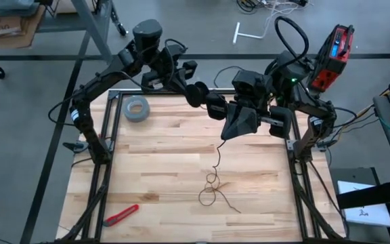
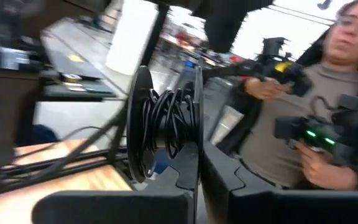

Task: Coil cords
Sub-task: Coil the black wire on the black spool

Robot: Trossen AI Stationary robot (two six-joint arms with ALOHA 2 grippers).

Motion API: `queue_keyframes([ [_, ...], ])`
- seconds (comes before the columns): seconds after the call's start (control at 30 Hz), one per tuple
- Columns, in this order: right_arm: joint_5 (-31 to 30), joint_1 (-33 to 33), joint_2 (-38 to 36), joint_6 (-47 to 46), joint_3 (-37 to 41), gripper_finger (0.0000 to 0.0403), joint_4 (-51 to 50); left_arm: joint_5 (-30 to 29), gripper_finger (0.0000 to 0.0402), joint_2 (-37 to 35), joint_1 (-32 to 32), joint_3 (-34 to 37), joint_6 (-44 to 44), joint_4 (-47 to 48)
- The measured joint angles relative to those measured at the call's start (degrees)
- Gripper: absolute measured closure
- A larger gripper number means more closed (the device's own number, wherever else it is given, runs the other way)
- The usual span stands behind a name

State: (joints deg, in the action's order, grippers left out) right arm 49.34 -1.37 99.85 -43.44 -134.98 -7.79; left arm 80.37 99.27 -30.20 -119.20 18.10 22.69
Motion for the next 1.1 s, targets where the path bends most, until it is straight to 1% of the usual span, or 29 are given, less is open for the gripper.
queue_keyframes([
  [0.1, -0.9, 0.0, 0.0, 0.2, 0.0, 0.0403, 0.1, 0.7, 0.0401, 0.3, -0.1, 0.0, 0.9, 0.0],
  [0.2, -1.1, 0.3, 0.0, -0.2, 0.0, 0.0403, 2.7, 2.4, 0.0402, 0.4, 0.1, 0.1, 2.3, 0.2],
  [0.3, -1.6, 0.8, -0.1, -3.1, 0.0, 0.0403, 6.5, 0.5, 0.0401, 0.3, 0.3, 0.1, 2.4, 0.4],
  [0.4, -5.5, 1.9, -0.2, -6.8, -0.1, 0.0403, 6.4, -1.1, 0.0401, 0.4, 0.3, 0.9, 3.0, 0.7],
  [0.53, -12.0, 3.6, 0.3, -12.6, -0.1, 0.0403, 6.1, -0.6, 0.0401, 0.4, 1.4, 2.4, 3.6, 0.6],
  [0.67, -17.7, 6.0, 0.3, -16.7, -0.1, 0.0403, 6.4, 4.5, 0.0401, 0.5, 3.2, 2.9, 3.6, 0.7],
  [0.73, -18.9, 7.7, 0.3, -18.5, -0.1, 0.0403, 6.9, 6.2, 0.0401, 0.4, 4.4, 2.9, 3.5, 0.4],
  [0.87, -19.7, 10.3, 0.6, -22.0, 0.0, 0.0403, 11.2, 6.2, 0.0401, 0.4, 6.1, 2.9, 3.4, 0.4],
  [0.93, -21.0, 11.5, 0.6, -23.0, 0.0, 0.0403, 12.8, 6.2, 0.0401, 0.4, 6.8, 3.0, 2.5, 0.3],
  [1.03, -23.3, 13.5, 0.7, -22.9, 0.0, 0.0403, 12.5, 6.9, 0.0401, 0.4, 8.3, 3.0, 1.0, 0.3],
  [1.1, -23.7, 14.6, 0.8, -22.9, 0.0, 0.0403, 10.9, 7.8, 0.0401, 0.4, 9.5, 3.0, 0.4, 0.1],
])
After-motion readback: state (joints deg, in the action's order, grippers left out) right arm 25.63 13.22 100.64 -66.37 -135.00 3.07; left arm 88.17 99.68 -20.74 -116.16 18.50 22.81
